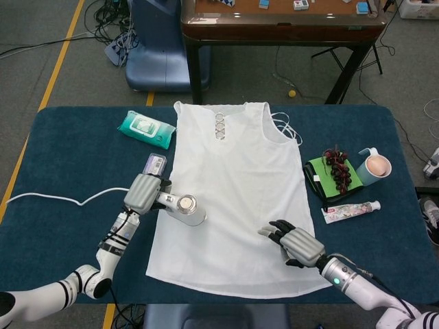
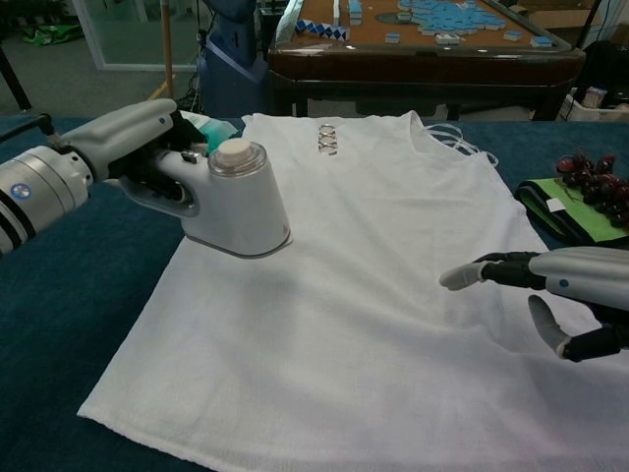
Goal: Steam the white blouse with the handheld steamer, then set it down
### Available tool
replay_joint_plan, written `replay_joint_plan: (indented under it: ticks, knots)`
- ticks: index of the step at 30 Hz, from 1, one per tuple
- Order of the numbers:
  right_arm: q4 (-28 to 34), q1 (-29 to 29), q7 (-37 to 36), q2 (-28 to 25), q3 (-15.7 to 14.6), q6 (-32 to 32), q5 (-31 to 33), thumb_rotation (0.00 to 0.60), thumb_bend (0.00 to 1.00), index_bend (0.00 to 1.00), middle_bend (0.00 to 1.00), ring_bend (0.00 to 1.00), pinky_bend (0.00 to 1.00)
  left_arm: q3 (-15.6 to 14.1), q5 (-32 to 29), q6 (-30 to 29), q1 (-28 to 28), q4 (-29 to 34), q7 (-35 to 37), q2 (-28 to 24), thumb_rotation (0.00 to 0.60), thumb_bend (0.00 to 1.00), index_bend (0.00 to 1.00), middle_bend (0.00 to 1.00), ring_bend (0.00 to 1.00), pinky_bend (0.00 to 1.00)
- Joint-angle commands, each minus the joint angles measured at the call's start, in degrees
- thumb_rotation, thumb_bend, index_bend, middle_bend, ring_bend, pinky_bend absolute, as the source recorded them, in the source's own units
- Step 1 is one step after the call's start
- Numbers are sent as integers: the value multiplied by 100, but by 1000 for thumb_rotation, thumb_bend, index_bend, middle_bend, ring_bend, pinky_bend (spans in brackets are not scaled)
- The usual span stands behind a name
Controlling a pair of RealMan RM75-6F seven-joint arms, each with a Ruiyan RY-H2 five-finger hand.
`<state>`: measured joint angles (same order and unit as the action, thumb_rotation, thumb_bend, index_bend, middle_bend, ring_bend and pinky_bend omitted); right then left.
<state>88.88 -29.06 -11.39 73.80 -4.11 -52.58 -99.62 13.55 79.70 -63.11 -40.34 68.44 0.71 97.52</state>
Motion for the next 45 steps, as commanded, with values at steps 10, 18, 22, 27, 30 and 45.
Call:
replay_joint_plan:
  ticks: [10, 18, 22, 27, 30, 45]
  knots:
    - [-833, -161, -415, 639, -173, -251, -87, 535, 920, 11, 119, 0, 15, -29, 50, 54, -340, -611, -134, 572, 600, 246, 848, 694, 600, 560]
    - [-1061, -195, -517, 840, -374, -295, -127, 538, 918, 11, 119, 0, 15, -295, 299, 71, -459, -1129, -57, 887, 600, 246, 848, 694, 600, 561]
    - [-1114, -189, -522, 882, -439, -324, -105, 539, 917, 11, 119, 0, 15, -368, 357, 102, -506, -1413, 57, 1050, 600, 246, 848, 695, 600, 560]
    - [-1138, -174, -493, 887, -505, -352, -57, 541, 912, 11, 119, 0, 15, -462, 431, 171, -579, -1801, 128, 1232, 600, 246, 848, 694, 599, 560]
    - [-1147, -164, -471, 885, -530, -370, -24, 543, 910, 11, 119, 0, 15, -486, 443, 195, -606, -2007, 202, 1331, 600, 246, 848, 694, 598, 560]
    - [-1144, -192, -412, 900, -618, -371, 54, 546, 910, 11, 119, 0, 15, -610, 505, 153, -567, -2993, 508, 1374, 600, 246, 848, 694, 596, 560]
